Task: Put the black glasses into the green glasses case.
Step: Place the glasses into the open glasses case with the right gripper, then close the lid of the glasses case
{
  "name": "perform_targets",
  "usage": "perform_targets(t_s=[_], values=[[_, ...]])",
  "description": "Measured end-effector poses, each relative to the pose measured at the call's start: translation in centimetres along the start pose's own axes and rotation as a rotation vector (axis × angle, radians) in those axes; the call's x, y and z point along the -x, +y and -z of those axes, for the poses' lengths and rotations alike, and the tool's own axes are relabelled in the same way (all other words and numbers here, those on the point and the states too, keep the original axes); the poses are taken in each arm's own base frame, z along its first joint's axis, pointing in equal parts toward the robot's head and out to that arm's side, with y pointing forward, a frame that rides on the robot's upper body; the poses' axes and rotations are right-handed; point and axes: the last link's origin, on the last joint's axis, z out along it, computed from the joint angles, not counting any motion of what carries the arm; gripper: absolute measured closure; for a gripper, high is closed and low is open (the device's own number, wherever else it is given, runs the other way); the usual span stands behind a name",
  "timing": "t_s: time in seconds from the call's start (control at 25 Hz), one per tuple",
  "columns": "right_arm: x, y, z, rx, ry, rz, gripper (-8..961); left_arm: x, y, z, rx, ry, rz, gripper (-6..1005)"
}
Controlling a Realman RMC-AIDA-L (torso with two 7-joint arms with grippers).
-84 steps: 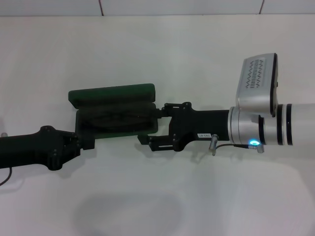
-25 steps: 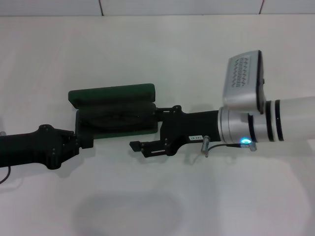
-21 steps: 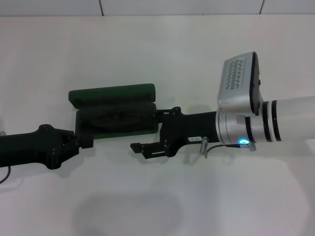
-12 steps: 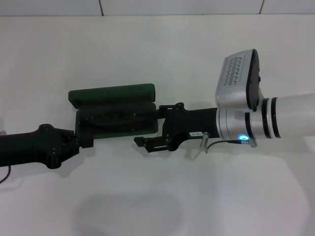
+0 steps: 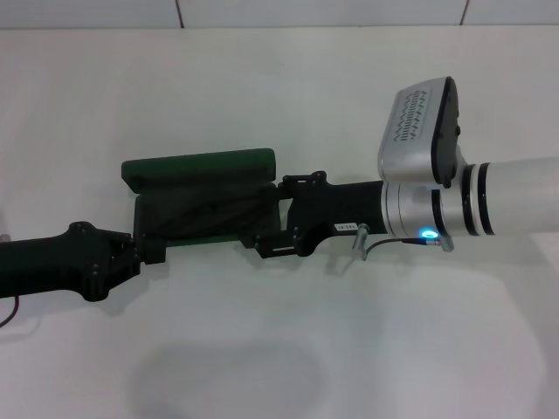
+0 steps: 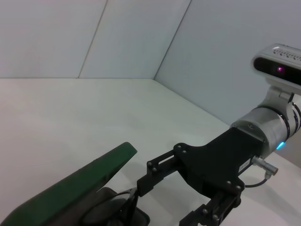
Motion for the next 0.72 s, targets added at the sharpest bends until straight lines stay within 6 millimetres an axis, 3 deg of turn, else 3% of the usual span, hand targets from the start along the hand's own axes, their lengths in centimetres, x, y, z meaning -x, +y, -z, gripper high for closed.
perform_targets(t_s=[0.36,0.56,0.72], values=[[0.2,-0.3,0.7,-0.013,-0.053,-0.043,214,0.1,0.0,0.0,-0.001,0.002,0.002,987],[-0.4,0.2,2.1,0.012,-0.135,-0.117,215,0.2,0.1,0.0,-0.003,-0.001,0.005,987],[-2.0,0.8,4.1,0.010,-0.201,-0.188,215,0.5,-0.1,-0.3,-0.008,-0.023,0.014,987]])
